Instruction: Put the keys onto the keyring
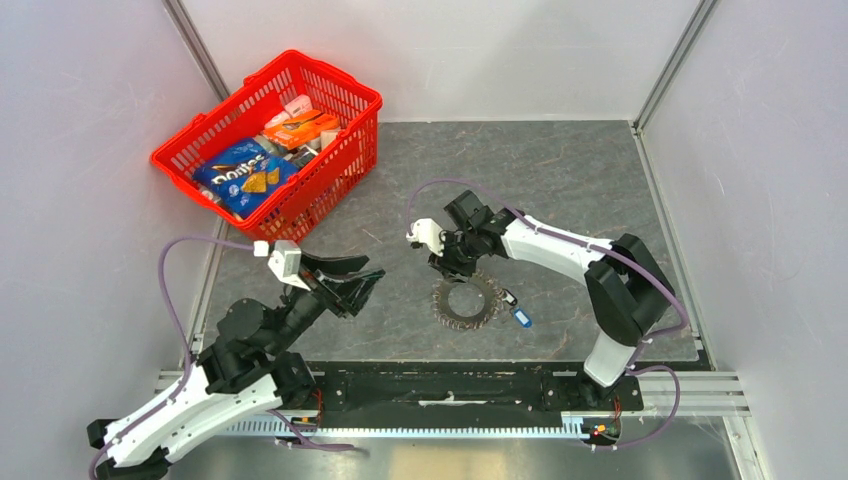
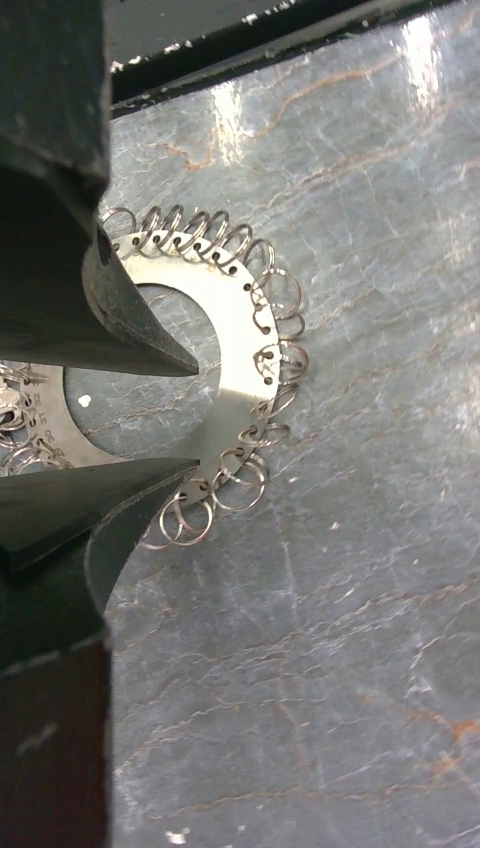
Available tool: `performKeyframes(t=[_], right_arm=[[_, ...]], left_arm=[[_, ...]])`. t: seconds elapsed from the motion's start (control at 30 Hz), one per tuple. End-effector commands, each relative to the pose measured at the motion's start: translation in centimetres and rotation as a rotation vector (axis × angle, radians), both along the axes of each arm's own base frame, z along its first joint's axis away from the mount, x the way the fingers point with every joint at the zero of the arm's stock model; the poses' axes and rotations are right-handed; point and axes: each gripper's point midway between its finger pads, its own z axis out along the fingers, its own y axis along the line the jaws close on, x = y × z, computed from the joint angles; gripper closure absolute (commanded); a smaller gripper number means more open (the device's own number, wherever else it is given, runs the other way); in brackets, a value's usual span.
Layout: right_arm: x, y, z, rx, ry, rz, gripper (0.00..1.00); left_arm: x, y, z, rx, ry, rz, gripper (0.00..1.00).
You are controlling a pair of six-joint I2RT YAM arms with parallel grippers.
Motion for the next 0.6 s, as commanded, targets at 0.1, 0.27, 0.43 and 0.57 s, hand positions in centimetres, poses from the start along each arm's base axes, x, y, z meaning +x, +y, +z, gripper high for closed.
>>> performKeyframes(t=[0.1, 0.27, 0.43, 0.57], right_arm=[[-1.3, 1.8, 1.3, 0.069, 0.047, 0.195, 0.57], [-2.0, 2.3, 1.4, 0.103, 0.065, 0.243, 0.57], [-1.6, 2.4, 0.7, 0.094, 0.060, 0.253, 0.60], [-0.9, 3.0, 0.2, 0.095, 0.054, 0.245, 0.61]], left_arm=[[1.7, 3.3, -1.4, -0.043, 0.051, 0.186, 0.36], [1.7, 3.4, -1.6, -0.049, 0.054, 0.190, 0.29], [1.7, 3.4, -1.7, -0.050, 0.055, 0.187, 0.29], [1.6, 3.4, -1.6, -0.054, 0.051, 0.182, 0.29]])
